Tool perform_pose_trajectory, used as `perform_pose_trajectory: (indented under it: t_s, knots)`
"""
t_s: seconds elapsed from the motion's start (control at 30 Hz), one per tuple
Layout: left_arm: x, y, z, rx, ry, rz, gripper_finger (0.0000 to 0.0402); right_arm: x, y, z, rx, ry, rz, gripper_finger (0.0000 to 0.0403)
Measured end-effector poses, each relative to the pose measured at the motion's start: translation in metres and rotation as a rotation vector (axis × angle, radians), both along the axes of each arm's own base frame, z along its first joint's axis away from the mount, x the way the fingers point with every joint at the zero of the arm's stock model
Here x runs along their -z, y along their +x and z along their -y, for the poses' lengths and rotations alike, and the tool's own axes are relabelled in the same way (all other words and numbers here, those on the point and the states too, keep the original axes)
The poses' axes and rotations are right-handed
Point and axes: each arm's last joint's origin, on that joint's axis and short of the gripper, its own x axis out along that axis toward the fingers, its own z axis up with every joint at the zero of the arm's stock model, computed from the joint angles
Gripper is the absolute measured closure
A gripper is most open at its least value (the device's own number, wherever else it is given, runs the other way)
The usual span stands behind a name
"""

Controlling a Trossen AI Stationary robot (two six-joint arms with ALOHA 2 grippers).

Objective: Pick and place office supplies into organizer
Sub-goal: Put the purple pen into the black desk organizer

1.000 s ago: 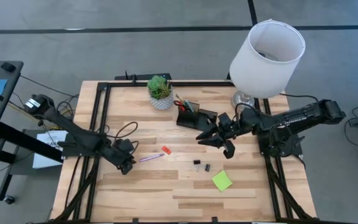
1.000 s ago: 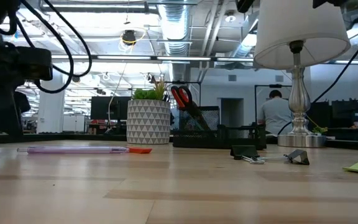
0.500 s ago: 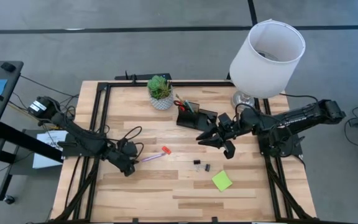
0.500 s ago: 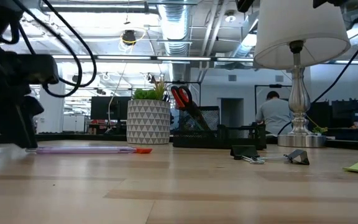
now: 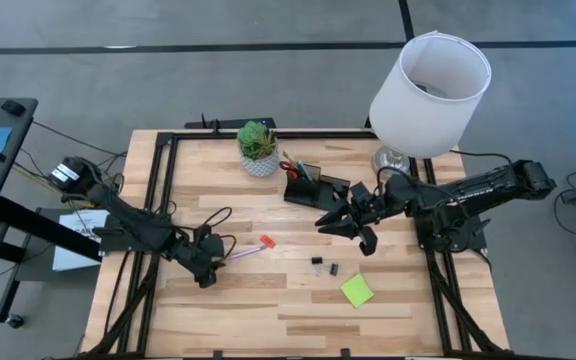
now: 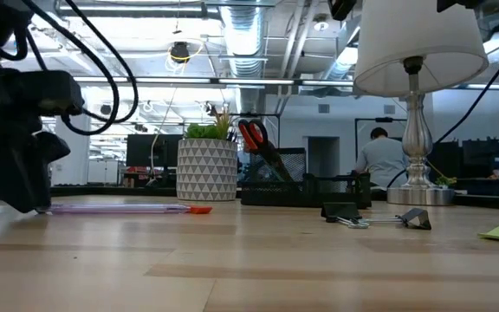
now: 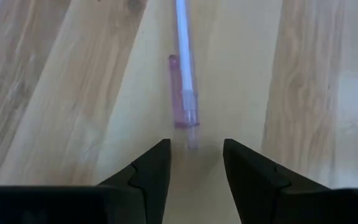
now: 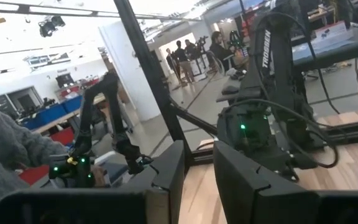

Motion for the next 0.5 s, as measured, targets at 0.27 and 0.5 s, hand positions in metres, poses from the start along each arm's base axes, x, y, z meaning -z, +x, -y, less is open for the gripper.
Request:
perform_pose_trajectory:
  t_s: [0.27, 0.5]
  knots:
    - [0.0070, 0.0055, 0.0012, -0.047, 0.061, 0.015, 0.0262, -0.0002, -0.0001, -0.0003, -0.001, 0.000, 0.002, 0.0323]
    - [0.0097, 0.0006, -0.0020, -0.053, 0.093, -0.046, 0.0326, -0.0002, -0.0001, -0.0003, 0.000, -0.009, 0.005, 0.0323]
